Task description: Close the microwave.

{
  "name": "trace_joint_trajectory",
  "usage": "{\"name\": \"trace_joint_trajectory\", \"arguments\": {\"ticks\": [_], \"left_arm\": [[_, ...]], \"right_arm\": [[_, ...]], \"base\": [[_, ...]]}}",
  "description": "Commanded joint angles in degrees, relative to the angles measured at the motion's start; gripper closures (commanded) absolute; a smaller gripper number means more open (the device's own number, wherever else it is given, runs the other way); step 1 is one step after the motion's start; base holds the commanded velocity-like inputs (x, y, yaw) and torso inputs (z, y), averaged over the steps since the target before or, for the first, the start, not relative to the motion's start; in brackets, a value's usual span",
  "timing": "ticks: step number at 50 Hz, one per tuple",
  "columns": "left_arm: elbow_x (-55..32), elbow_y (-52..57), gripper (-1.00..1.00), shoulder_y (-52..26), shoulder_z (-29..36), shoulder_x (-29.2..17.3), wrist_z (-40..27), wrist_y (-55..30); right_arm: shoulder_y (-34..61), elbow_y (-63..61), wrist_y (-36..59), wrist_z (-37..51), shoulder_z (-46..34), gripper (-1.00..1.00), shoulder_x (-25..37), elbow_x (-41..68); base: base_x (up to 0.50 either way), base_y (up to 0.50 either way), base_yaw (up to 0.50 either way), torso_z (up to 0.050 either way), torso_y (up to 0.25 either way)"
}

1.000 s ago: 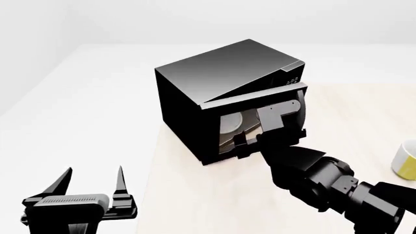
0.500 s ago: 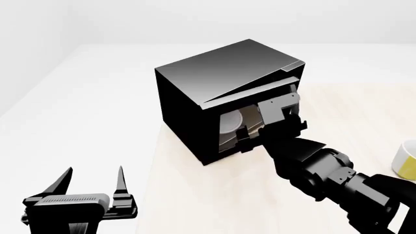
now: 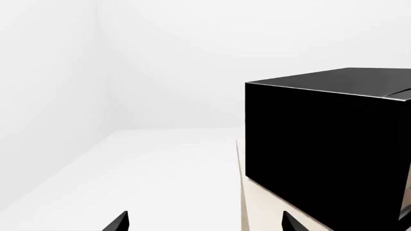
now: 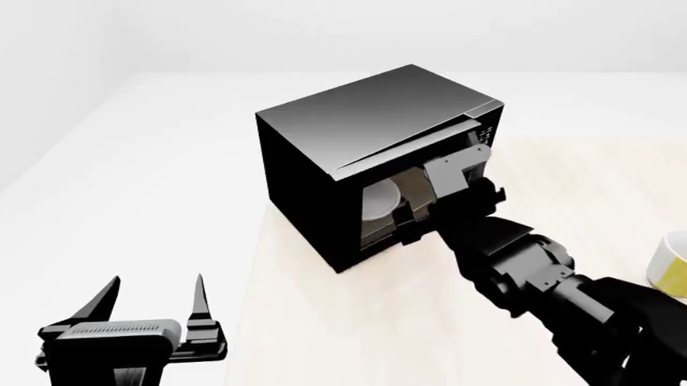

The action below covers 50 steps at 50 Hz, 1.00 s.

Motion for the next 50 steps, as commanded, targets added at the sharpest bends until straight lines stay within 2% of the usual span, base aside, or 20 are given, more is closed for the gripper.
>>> {"name": "trace_joint_trajectory", "arguments": {"ticks": [1, 12, 28, 34, 40, 46, 50], "left_arm": [[-0.17, -0.09, -1.0, -0.22, 0.1, -0.1, -0.11, -0.14], [-0.21, -0.09, -1.0, -0.25, 0.17, -0.18, -0.26, -0.09], [-0.43, 0.29, -1.0, -0.01, 0.22, -0.38, -0.48, -0.09], [-0.39, 0.12, -1.0, -0.1, 0.36, -0.4, -0.44, 0.05], [-0.45, -0.08, -1.0, -0.15, 0.46, -0.4, -0.38, 0.22], [-0.78, 0.07, -1.0, -0.19, 0.31, -0.5, -0.46, 0.08], [-0.86, 0.09, -1.0, -0.08, 0.25, -0.56, -0.47, 0.2]], "right_arm": [[0.53, 3.42, -0.88, -4.06, -0.88, -1.0, -1.8, -1.76], [0.92, 2.65, -0.87, -5.47, -1.27, -1.0, -1.64, -2.37], [1.82, 8.88, -2.53, -11.52, -1.11, -1.0, -4.41, -3.22], [2.13, 15.27, -3.71, -15.26, -0.75, -1.0, -7.4, -3.47], [2.57, 14.19, -3.84, -15.47, -0.84, -1.0, -7.13, -3.78], [2.2, 25.87, -6.78, -21.51, -0.39, -1.0, -12.48, -4.55], [1.82, 26.31, -6.54, -22.0, 0.73, -1.0, -12.65, -5.1]], "base": [[0.0, 0.0, 0.0, 0.0, 0.0], [0.0, 0.0, 0.0, 0.0, 0.0], [0.0, 0.0, 0.0, 0.0, 0.0], [0.0, 0.0, 0.0, 0.0, 0.0], [0.0, 0.0, 0.0, 0.0, 0.0], [0.01, 0.0, 0.01, -0.003, 0.0], [0.03, 0.0, 0.01, -0.003, 0.0]]}}
